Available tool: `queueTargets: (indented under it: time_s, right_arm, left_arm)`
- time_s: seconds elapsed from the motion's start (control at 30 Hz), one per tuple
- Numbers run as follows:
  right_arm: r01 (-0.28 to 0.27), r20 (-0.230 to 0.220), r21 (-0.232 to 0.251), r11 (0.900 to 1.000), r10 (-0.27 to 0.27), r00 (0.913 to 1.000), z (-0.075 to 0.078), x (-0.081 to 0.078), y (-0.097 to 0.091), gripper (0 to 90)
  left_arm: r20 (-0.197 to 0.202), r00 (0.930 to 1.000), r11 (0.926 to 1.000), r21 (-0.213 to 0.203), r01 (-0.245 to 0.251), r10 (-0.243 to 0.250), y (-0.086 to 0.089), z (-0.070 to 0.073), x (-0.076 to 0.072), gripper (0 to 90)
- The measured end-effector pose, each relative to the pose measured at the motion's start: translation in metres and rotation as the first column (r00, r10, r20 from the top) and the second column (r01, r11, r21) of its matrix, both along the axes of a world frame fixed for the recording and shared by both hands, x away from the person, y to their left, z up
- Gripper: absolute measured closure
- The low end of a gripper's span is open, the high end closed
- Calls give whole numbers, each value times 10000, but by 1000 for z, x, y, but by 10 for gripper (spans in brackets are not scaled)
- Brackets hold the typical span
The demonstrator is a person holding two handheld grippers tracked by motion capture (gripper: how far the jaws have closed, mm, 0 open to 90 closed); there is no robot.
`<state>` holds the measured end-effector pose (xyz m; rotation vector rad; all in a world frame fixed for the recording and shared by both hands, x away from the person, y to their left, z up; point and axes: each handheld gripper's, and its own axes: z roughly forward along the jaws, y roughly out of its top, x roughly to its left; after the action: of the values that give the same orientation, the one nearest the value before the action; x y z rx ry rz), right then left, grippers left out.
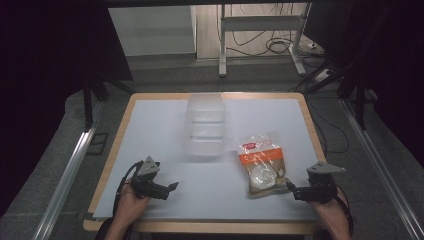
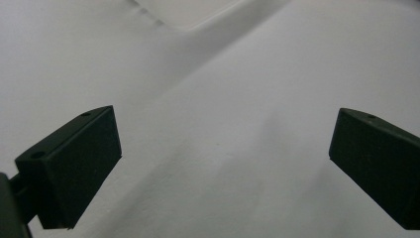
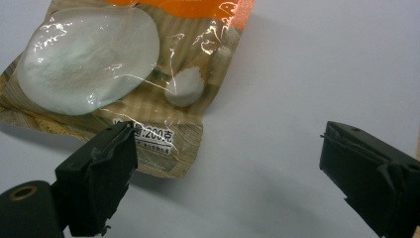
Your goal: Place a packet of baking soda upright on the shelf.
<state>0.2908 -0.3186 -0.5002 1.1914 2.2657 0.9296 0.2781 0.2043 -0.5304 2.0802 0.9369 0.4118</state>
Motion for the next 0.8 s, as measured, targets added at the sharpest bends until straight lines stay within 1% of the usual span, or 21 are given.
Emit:
queueTargets:
  time_s: [0.13,0.27,0.33,0.37,0.4,0.43,0.47,0.5,0.53,0.57,0.6,0.63,0.67,0.77,0.8]
  right_arm:
    - [19,161,144,9999,-21,9999,2,0,-1,63]
    - [87,135,217,9997,-90,9999,0,1,-1,57]
    - [110,142,230,9997,-113,9998,-1,2,-1,49]
    - [110,142,230,9997,-113,9998,-1,2,-1,49]
    - [138,175,272,9995,-142,9997,-1,2,-1,45]
    - [175,195,330,9993,-181,9996,-1,2,-1,34]
    - [353,199,349,9988,-360,9992,-1,3,0,8]
    - [353,199,349,9988,-360,9992,-1,3,0,8]
    - [493,155,360,9981,-499,9986,-2,4,0,6]
    - [687,-133,443,9967,-682,9976,-4,5,0,7]
    - [702,-294,574,9959,-686,9972,-4,5,0,7]
    - [716,-421,703,9950,-688,9967,-3,6,-1,10]
    - [715,-450,788,9943,-681,9967,-2,6,-1,23]
    - [705,-379,768,9946,-677,9970,2,4,1,96]
    - [686,-348,717,9951,-663,9972,3,3,1,135]
  left_arm:
    - [48,10000,10000,18,-56,56,1,0,0,0]
    - [34,10000,10000,-3,43,-43,0,0,0,0]
    - [3,9999,9992,367,160,-160,-4,-2,-1,0]
    - [3,9999,9992,367,160,-160,-4,-2,-1,0]
    - [-12,9997,9984,526,228,-227,-5,-2,-1,0]
    - [-15,9996,9978,603,269,-269,-6,-2,-1,0]
    - [20,9994,9971,677,337,-339,-8,-2,-1,0]
    - [20,9994,9971,677,337,-339,-8,-2,-1,0]
    - [25,9994,9972,660,351,-354,-8,-2,-1,0]
    - [24,9993,9972,649,366,-368,-7,-2,-2,0]
    - [24,9993,9972,649,366,-368,-7,-2,-2,0]
    - [13,9994,9975,619,335,-337,-7,-2,-1,0]
    - [11,9994,9975,616,351,-352,-7,-2,-1,0]
    - [6,9993,9972,642,371,-372,-7,-2,-1,0]
    - [6,9993,9972,648,377,-379,-8,-2,-1,0]
